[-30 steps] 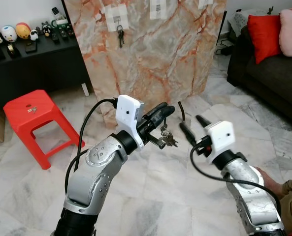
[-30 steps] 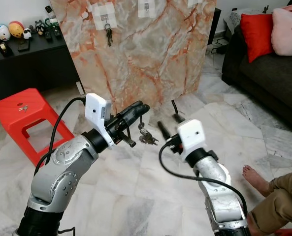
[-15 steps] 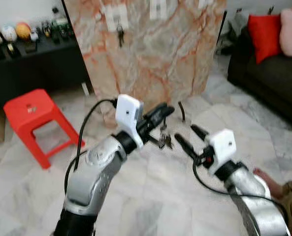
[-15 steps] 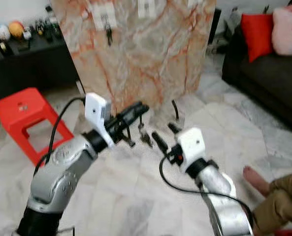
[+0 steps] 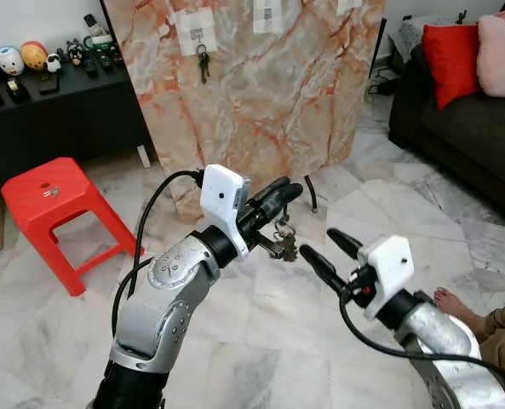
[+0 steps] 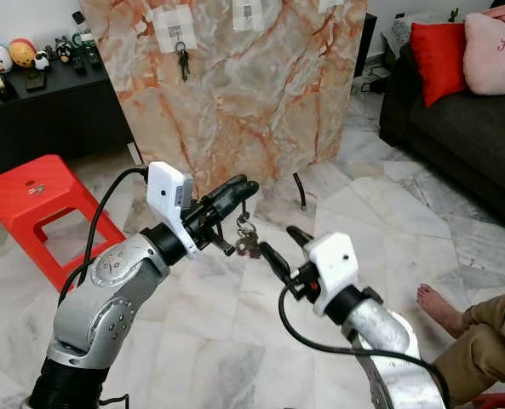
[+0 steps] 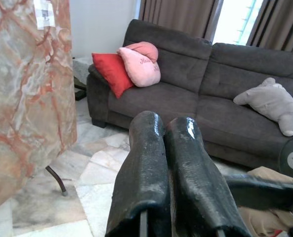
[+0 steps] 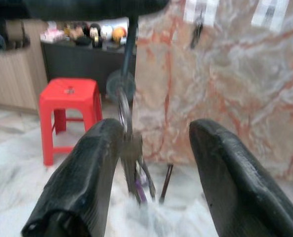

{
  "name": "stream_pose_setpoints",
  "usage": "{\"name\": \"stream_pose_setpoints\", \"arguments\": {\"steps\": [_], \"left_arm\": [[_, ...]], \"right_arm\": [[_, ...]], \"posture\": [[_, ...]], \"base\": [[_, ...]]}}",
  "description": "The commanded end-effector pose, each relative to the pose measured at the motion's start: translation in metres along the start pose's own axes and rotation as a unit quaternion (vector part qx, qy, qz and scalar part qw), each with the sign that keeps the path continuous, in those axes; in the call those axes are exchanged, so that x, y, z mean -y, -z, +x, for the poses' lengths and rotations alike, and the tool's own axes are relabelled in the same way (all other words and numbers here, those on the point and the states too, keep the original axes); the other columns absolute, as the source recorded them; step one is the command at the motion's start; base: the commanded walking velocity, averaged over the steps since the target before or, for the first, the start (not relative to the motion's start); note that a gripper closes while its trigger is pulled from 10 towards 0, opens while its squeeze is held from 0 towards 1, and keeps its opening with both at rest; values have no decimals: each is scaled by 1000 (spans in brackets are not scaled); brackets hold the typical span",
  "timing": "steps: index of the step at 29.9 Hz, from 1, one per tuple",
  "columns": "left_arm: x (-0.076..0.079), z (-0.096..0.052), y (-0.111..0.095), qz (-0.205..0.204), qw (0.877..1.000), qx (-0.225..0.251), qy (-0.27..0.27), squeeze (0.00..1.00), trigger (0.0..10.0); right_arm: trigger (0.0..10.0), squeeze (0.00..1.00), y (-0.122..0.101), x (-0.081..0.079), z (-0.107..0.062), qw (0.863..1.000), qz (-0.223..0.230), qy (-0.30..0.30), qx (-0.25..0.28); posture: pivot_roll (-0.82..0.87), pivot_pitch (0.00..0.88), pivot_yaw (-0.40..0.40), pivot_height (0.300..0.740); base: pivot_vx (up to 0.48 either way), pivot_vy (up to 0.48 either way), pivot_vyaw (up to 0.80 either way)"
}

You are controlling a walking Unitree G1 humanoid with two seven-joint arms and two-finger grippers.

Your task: Hang keys on a hook

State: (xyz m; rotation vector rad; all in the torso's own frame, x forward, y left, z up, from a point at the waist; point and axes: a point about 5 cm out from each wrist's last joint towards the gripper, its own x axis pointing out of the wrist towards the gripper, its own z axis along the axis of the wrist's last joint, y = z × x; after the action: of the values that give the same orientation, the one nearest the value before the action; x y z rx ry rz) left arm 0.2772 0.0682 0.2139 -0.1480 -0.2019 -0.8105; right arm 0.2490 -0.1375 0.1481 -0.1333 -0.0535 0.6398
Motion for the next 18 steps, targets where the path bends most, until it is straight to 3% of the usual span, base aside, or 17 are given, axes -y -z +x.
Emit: {"name": "stream_pose_setpoints", "arguments": {"steps": [1,18], "left_arm": [[3,2,-5,9,1000,11,13,0,10000],[7,2,-3,24,1000,5,20,0,10000]], "right_arm": [[10000,0,2,-1,4,1000,8,-8,1],[10000,0,14,1,16,999,30,-29,2]], "posture": [[-164,77,8,740],[-157,79,7,740]], "base": [[0,0,0],[0,0,0]]}}
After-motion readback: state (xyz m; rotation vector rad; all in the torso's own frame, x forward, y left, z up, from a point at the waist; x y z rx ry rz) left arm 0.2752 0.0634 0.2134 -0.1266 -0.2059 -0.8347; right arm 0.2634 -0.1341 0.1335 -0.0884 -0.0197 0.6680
